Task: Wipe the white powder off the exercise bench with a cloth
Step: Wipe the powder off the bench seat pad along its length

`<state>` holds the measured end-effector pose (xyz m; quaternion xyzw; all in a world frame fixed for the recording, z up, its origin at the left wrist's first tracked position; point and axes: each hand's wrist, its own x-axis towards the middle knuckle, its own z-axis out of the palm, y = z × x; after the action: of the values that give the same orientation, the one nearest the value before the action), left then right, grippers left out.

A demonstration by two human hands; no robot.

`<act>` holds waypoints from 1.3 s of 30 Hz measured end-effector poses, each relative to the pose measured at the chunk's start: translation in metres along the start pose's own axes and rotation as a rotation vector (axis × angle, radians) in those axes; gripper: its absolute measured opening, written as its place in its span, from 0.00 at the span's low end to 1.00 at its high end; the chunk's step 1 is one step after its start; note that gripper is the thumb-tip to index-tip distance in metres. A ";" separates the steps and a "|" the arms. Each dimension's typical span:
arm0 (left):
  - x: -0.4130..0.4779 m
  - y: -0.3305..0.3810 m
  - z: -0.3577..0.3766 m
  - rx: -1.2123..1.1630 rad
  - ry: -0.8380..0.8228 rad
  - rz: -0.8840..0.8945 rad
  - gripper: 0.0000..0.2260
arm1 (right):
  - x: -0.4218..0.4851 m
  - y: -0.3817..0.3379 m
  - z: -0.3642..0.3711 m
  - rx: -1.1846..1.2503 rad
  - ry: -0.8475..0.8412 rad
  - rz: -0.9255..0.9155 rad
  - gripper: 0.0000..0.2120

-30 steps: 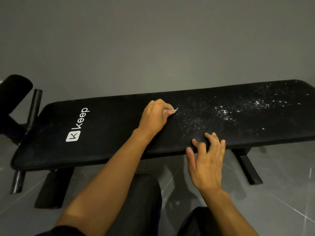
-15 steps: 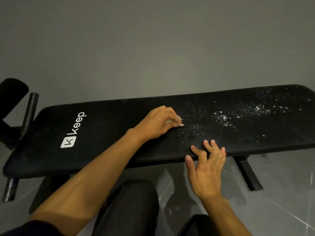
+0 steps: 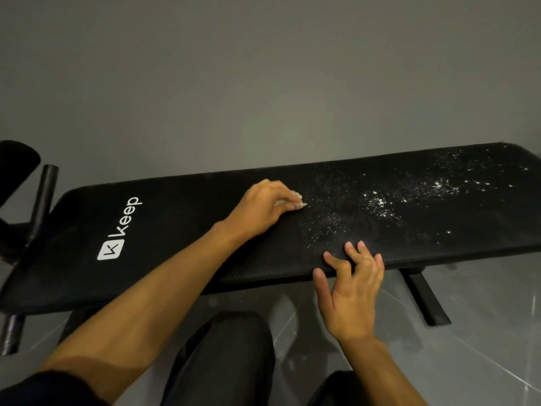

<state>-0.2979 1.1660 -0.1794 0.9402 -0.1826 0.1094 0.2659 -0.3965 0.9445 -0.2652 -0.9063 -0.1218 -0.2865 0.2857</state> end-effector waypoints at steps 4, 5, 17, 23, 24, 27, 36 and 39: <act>0.042 -0.013 -0.003 0.017 0.077 -0.226 0.10 | 0.001 -0.001 -0.001 0.000 -0.017 0.005 0.20; 0.051 -0.014 -0.002 0.016 0.099 -0.271 0.10 | 0.001 -0.001 -0.002 0.002 -0.018 0.004 0.21; 0.063 -0.020 0.000 0.043 0.130 -0.347 0.10 | 0.006 0.004 0.001 0.018 0.004 -0.013 0.19; 0.023 -0.001 0.006 -0.019 0.019 -0.119 0.10 | 0.007 0.002 0.004 0.029 0.035 -0.010 0.18; 0.029 -0.005 0.005 0.004 0.008 -0.126 0.11 | 0.007 0.002 0.004 0.022 0.028 -0.009 0.18; 0.059 -0.014 0.004 0.021 0.019 -0.275 0.12 | 0.006 0.003 0.003 0.013 0.004 -0.010 0.19; 0.007 0.014 0.005 -0.125 0.019 -0.098 0.10 | 0.007 0.003 0.004 0.020 0.024 -0.006 0.19; -0.027 0.023 0.005 -0.048 -0.003 0.022 0.11 | 0.007 0.004 0.005 0.016 0.035 -0.001 0.20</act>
<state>-0.3312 1.1528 -0.1808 0.9317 -0.1956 0.1065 0.2868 -0.3871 0.9452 -0.2664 -0.8988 -0.1197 -0.3014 0.2949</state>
